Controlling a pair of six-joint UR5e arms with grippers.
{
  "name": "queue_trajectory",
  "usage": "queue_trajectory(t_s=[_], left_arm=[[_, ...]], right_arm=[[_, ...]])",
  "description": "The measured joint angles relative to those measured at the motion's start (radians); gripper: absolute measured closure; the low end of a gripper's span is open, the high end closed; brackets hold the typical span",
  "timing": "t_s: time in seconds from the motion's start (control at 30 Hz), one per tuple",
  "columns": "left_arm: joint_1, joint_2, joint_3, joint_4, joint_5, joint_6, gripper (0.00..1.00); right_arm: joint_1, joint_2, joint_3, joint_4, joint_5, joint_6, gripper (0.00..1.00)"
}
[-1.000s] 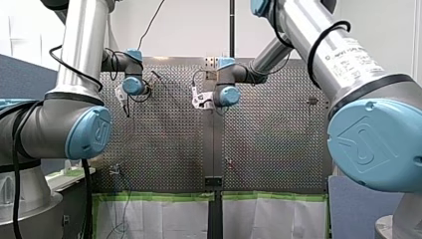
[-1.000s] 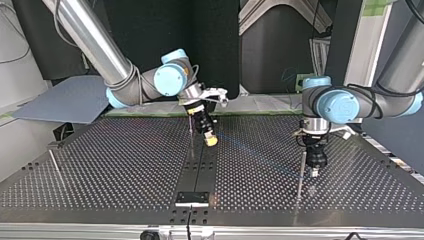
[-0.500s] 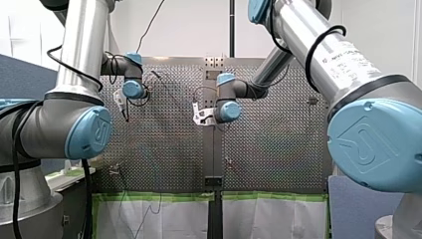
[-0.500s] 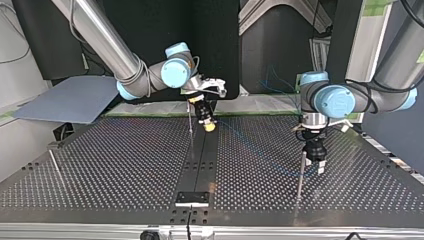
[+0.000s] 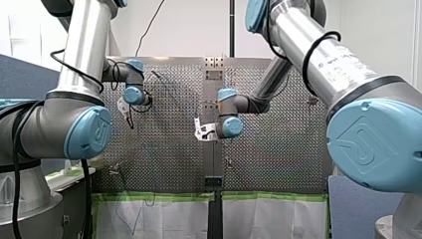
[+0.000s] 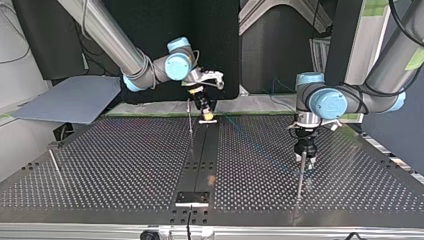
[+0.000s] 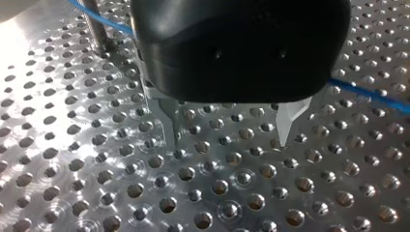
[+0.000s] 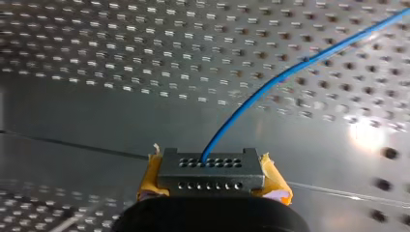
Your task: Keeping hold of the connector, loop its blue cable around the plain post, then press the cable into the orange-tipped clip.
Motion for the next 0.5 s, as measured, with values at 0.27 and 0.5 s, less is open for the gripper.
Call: queue_trajectory(t_s=[0.27, 0.5], left_arm=[[0.002, -0.003, 0.000, 0.001, 0.003, -0.018, 0.02], [0.006, -0.004, 0.000, 0.002, 0.003, -0.033, 0.02]], right_arm=[[0.001, 0.071, 0.001, -0.015, 0.022, 0.001, 1.00], [0.000, 0.147, 0.001, -0.045, 0.068, 0.003, 1.00]])
